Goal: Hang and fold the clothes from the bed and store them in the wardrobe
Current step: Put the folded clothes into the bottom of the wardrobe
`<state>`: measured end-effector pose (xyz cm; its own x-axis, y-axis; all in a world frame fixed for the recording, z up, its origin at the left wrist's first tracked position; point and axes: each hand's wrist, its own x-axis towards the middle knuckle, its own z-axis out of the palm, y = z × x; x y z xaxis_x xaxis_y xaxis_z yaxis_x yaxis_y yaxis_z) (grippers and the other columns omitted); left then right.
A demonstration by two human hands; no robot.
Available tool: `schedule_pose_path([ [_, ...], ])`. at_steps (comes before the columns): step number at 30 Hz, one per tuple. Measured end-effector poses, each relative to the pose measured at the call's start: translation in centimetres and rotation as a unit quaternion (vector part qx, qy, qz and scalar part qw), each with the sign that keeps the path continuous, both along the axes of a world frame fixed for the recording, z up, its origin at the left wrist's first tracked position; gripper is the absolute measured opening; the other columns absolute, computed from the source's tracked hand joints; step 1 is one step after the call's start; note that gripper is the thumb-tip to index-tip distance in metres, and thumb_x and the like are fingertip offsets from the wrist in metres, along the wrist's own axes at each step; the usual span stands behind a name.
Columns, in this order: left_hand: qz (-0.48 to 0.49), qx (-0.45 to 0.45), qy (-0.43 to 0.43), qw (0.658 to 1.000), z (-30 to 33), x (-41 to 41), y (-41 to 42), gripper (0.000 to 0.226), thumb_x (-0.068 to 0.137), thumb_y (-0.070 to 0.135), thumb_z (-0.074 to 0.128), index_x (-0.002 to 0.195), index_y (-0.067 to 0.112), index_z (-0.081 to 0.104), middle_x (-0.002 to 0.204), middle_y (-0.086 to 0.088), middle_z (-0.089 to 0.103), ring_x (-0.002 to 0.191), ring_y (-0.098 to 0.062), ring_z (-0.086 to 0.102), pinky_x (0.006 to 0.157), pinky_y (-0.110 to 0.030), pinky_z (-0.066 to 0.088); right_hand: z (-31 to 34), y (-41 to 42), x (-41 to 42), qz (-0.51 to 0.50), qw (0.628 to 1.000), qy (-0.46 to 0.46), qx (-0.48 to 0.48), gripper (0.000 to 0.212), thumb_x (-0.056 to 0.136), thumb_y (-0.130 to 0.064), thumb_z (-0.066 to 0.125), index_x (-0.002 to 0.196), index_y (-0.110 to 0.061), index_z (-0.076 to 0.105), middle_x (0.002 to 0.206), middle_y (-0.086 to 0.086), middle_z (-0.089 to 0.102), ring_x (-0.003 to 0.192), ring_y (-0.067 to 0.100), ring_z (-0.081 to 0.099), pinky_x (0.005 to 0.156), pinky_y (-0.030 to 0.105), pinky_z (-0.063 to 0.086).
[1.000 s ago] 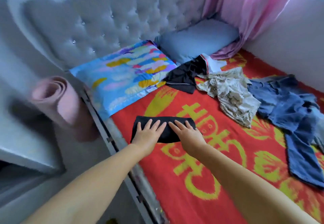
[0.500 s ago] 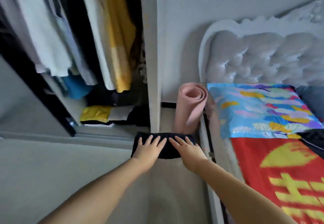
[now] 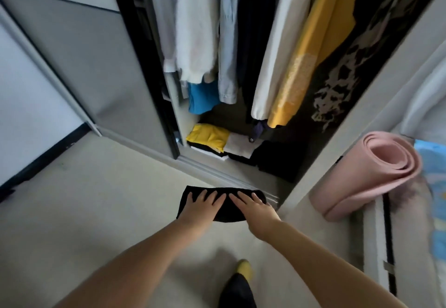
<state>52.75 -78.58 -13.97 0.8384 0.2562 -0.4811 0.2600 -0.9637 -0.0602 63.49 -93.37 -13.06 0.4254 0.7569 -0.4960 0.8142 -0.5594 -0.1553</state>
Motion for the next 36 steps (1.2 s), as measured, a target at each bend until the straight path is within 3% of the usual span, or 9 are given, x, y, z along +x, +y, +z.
schedule_pose_path([
  [4,0.007,-0.009,0.023,1.0,-3.0,2.6,3.9,0.082,0.095,0.005,0.047,0.154,0.023,-0.007,0.163,-0.006,0.002,0.149,-0.032,0.005,0.116,-0.058,0.014,-3.4,4.0,3.0,0.015,1.0,0.026,-0.006,0.09,0.091,0.011,0.039,0.154,-0.034,-0.007,0.164,-0.005,-0.002,0.15,0.03,0.005,0.112,0.046,0.035],
  [13,0.032,-0.056,0.049,0.997,-9.6,12.2,12.1,0.086,0.092,0.004,0.051,0.154,0.024,-0.005,0.162,-0.007,0.004,0.148,-0.033,0.005,0.116,-0.058,0.011,-9.7,12.9,13.6,0.028,0.996,0.066,-0.057,0.098,0.085,0.013,0.044,0.154,-0.034,-0.008,0.164,-0.004,-0.003,0.15,0.033,0.003,0.116,0.048,0.027],
  [20,-0.024,-0.066,0.093,0.993,-21.1,20.8,20.5,0.082,0.095,0.014,0.05,0.154,0.024,-0.005,0.162,-0.01,0.003,0.148,-0.034,0.005,0.115,-0.059,0.012,-22.1,20.3,20.5,-0.014,0.994,0.086,-0.069,0.092,0.089,0.005,0.046,0.154,-0.037,-0.004,0.163,-0.007,0.0,0.149,0.031,0.009,0.113,0.044,0.032],
  [25,-0.096,-0.025,0.001,0.995,-28.7,32.6,26.9,0.078,0.095,0.015,0.047,0.154,0.021,-0.003,0.16,-0.012,0.01,0.146,-0.036,0.012,0.113,-0.06,0.017,-29.9,25.7,30.7,-0.044,0.998,-0.019,-0.034,0.085,0.091,-0.004,0.045,0.155,-0.034,-0.003,0.163,-0.002,0.006,0.142,0.03,0.026,0.104,0.04,0.044],
  [27,-0.111,-0.001,-0.065,0.992,-31.4,37.6,28.9,0.076,0.095,0.016,0.045,0.154,0.021,-0.002,0.159,-0.012,0.013,0.144,-0.037,0.016,0.113,-0.059,0.019,-32.2,27.7,35.2,-0.048,0.995,-0.089,-0.02,0.077,0.092,-0.008,0.036,0.155,-0.031,-0.003,0.163,0.002,0.007,0.14,0.034,0.029,0.108,0.043,0.039],
  [29,-0.113,0.014,-0.122,0.986,-33.8,42.0,30.2,0.076,0.096,0.017,0.043,0.154,0.022,-0.004,0.16,-0.011,0.012,0.145,-0.037,0.014,0.114,-0.06,0.016,-33.9,28.8,39.1,-0.076,0.985,-0.155,0.027,0.071,0.088,-0.012,0.024,0.155,-0.029,0.01,0.16,0.007,0.019,0.14,0.037,0.028,0.111,0.051,0.031],
  [31,-0.102,0.026,-0.166,0.98,-37.0,45.5,30.3,0.074,0.097,0.018,0.038,0.154,0.024,-0.008,0.161,-0.011,0.007,0.147,-0.036,0.007,0.115,-0.062,0.01,-36.5,29.1,42.0,-0.132,0.969,-0.199,0.056,0.069,0.088,-0.011,0.028,0.154,-0.029,0.018,0.159,0.008,0.023,0.143,0.039,0.022,0.111,0.061,0.026],
  [33,-0.07,0.024,-0.154,0.985,-41.0,47.9,29.7,0.072,0.099,0.016,0.034,0.153,0.027,-0.012,0.162,-0.01,0.0,0.149,-0.035,-0.001,0.115,-0.064,0.007,-40.6,29.0,43.8,-0.188,0.964,-0.184,0.022,0.073,0.093,-0.009,0.039,0.154,-0.035,0.008,0.162,0.005,0.008,0.148,0.037,0.006,0.111,0.066,0.017],
  [36,0.0,-0.043,-0.064,0.997,-47.6,49.1,28.5,0.085,0.095,0.008,0.043,0.151,0.033,-0.017,0.162,-0.005,-0.014,0.148,-0.032,-0.01,0.113,-0.064,0.012,-47.2,28.6,44.5,-0.235,0.969,-0.052,-0.055,0.091,0.094,-0.013,0.05,0.148,-0.046,-0.016,0.159,-0.002,-0.026,0.147,0.034,-0.016,0.111,0.069,0.013],
])
